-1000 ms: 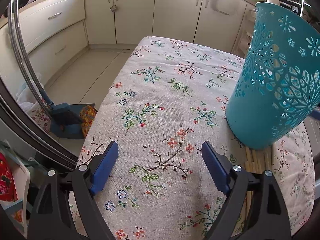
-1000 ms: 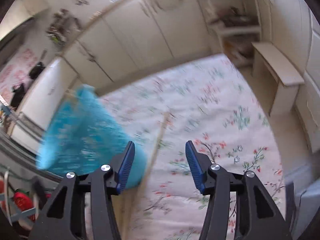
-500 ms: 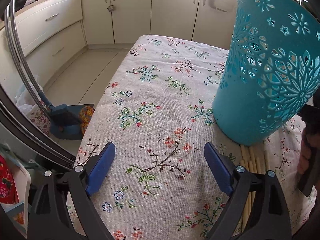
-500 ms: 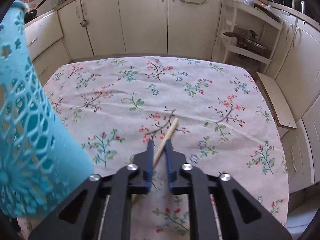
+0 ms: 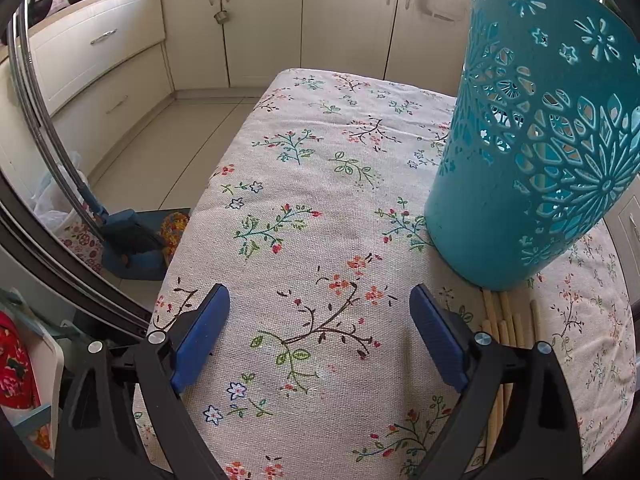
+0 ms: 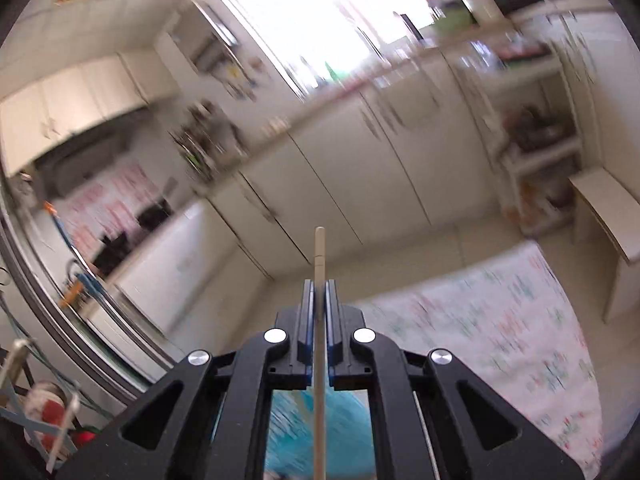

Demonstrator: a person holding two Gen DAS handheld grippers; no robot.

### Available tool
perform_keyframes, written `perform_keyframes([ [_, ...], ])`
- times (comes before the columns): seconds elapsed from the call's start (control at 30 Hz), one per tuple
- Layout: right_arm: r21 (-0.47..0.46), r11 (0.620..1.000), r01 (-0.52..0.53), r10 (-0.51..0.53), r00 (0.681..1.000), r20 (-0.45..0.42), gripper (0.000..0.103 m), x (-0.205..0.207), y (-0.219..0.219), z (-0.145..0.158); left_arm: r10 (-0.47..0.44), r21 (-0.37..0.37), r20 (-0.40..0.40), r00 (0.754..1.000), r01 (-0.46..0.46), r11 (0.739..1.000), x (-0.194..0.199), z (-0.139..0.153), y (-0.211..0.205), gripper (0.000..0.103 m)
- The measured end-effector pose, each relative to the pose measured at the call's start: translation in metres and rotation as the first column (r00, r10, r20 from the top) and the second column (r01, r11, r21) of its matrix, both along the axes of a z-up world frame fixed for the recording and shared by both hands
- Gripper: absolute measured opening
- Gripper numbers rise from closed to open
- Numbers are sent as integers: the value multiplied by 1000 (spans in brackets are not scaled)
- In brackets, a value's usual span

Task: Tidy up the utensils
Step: 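Close the right tool on the chopstick, lift it over the teal cup, release, then move the left tool to the chopstick bundle and close on one chopstick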

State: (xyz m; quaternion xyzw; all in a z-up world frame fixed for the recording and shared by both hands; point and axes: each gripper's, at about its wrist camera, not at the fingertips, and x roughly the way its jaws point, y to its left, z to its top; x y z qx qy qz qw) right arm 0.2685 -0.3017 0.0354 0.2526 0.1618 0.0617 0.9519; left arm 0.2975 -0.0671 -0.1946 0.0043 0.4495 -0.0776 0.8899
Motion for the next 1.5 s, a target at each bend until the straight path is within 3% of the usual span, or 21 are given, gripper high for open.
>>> perform_keyframes([
  [0.13, -69, 996, 55, -50, 995, 83, 6, 24, 33, 12, 0, -4, 0, 1000, 0, 1000, 0, 0, 1, 88],
  [0.3, -161, 986, 53, -57, 998, -21, 7, 42, 51, -21, 0, -13, 2, 1000, 0, 1000, -1, 0, 2, 88],
  [0.4, -201, 979, 19, -31, 998, -57, 7, 21, 53, -39, -1, -17, 2, 1000, 1, 1000, -1, 0, 3, 88],
  [0.53, -248, 969, -7, -9, 998, -63, 27, -13, 52, -40, -5, -19, 3, 1000, 5, 1000, -2, 0, 4, 88],
  [0.67, -270, 963, 2, -12, 999, -35, 31, -59, 48, -37, -4, -17, 3, 1000, 4, 1000, -2, 0, 3, 88],
  [0.77, -274, 962, -15, -13, 995, -99, 35, -91, 45, -60, -4, -11, 2, 1000, 4, 1000, -2, 0, 2, 88],
  [0.87, -280, 957, -79, 5, 967, -255, 35, -104, 49, -103, -4, -7, 1, 1000, 4, 1000, -2, 0, 1, 88],
  [0.93, -268, 955, -127, 21, 930, -367, 34, -103, 52, -134, -5, -5, 0, 1000, 5, 1000, -2, 0, 1, 88],
  [1.03, -248, 953, -171, 41, 889, -456, 31, -95, 58, -160, -4, -4, 0, 1000, 4, 1000, -2, 0, 1, 88],
  [1.33, -272, 935, -229, 42, 830, -556, 27, -84, 69, -199, -4, -3, 0, 1000, 4, 1000, -3, 0, 0, 88],
  [1.5, -277, 929, -245, 46, 819, -571, 27, -83, 71, -208, -3, 1, -2, 1000, 3, 1000, -3, 0, 0, 88],
])
